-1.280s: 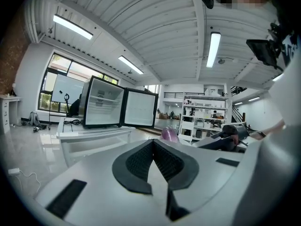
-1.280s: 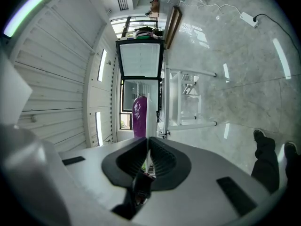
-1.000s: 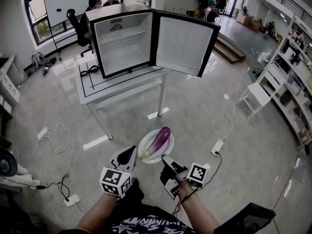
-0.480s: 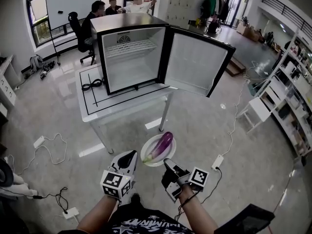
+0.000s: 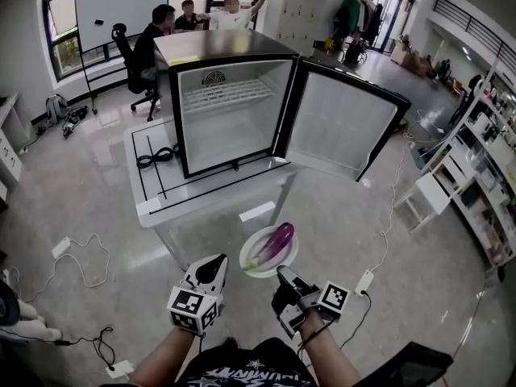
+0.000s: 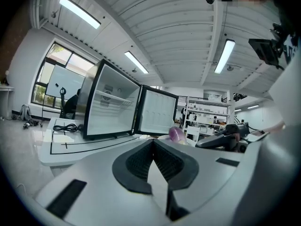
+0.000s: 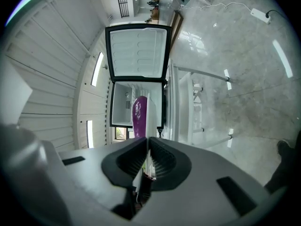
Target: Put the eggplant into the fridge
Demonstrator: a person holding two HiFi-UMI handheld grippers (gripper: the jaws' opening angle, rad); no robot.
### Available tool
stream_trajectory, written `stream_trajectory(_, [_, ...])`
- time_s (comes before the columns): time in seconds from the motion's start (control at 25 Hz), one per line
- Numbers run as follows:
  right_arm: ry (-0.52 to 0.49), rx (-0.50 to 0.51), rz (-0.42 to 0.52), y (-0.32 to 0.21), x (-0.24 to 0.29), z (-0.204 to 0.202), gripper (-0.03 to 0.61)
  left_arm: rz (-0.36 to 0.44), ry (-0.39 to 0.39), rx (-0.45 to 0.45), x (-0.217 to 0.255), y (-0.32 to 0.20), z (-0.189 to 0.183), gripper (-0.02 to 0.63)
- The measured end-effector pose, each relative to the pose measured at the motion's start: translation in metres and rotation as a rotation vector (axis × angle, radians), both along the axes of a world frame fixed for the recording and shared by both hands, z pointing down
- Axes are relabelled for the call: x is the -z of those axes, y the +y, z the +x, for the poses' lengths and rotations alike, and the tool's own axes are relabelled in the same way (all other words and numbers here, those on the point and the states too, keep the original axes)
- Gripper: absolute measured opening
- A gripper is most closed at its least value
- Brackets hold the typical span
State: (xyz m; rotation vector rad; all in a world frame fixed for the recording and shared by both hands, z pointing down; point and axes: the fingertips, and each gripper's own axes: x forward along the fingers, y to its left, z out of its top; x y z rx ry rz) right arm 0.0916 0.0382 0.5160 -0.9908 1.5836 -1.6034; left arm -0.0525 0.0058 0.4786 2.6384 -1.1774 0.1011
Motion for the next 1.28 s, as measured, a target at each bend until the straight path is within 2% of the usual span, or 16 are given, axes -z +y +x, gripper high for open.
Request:
stream_trajectory(0.24, [0.002, 0.029, 0.0, -0.03, -0.003, -0.004, 0.023, -0.007, 0.003, 0.026, -0.003, -0.023, -0.004, 0.009])
stream_trajectory(0.64, [-0.017, 0.176, -0.007, -0.117, -0.015, -0.02, 0.023, -0.003, 0.0, 0.144, -0.002, -0.088, -0.011, 0.009])
stream_trajectory(0.88, [-0.035, 0.227, 0.001, -0.171, -0.008, -0.016, 0.023, 0.001, -0.017, 0.209, 0.003, -0.134, -0.012, 0.009])
stream_trajectory(1.28, [-0.045, 0.299, 0.006, -0.242, 0.001, 0.005, 0.023, -0.006, -0.025, 0.284, 0.008, -0.191, 0.009, 0.009])
